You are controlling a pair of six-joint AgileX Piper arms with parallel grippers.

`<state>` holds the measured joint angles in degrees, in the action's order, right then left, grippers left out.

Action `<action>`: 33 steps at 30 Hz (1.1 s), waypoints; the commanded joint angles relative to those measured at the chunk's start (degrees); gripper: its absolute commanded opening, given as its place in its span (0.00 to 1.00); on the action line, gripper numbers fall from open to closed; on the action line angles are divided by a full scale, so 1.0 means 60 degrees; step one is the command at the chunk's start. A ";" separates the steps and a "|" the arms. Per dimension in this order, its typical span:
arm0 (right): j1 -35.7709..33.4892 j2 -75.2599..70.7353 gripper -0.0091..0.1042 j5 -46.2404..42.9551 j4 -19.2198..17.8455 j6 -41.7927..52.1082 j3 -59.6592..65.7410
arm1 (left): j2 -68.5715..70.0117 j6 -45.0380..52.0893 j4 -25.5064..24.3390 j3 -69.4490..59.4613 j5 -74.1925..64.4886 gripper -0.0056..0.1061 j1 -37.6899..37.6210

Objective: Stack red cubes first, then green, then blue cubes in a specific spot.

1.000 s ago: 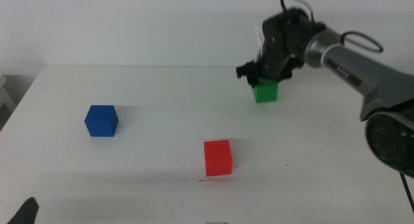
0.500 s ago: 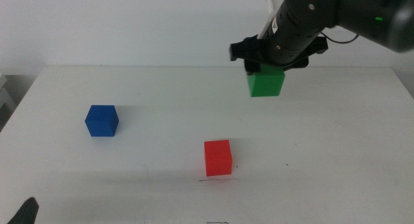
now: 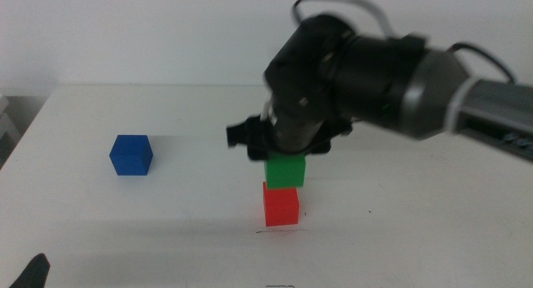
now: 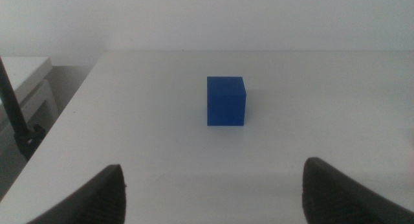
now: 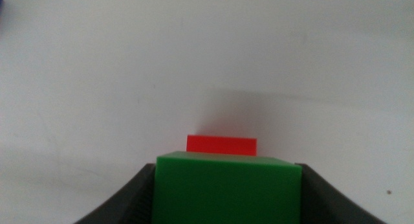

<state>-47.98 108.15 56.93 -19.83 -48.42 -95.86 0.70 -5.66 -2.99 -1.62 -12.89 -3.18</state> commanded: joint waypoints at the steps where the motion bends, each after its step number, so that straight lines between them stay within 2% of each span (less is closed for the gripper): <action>1: -0.0082 -0.0302 0.07 -0.0221 -0.0362 -0.0050 -0.0221 | 0.0239 -0.0030 0.0099 0.0016 0.0723 0.89 -0.0025; 33: 0.0162 0.0661 0.07 -0.0660 -0.0357 -0.0150 -0.0221 | 0.0239 -0.0030 0.0099 0.0016 0.0723 0.89 -0.0025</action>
<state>-47.59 115.26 53.98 -19.85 -49.46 -95.79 0.70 -5.66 -2.99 -1.62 -12.89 -3.18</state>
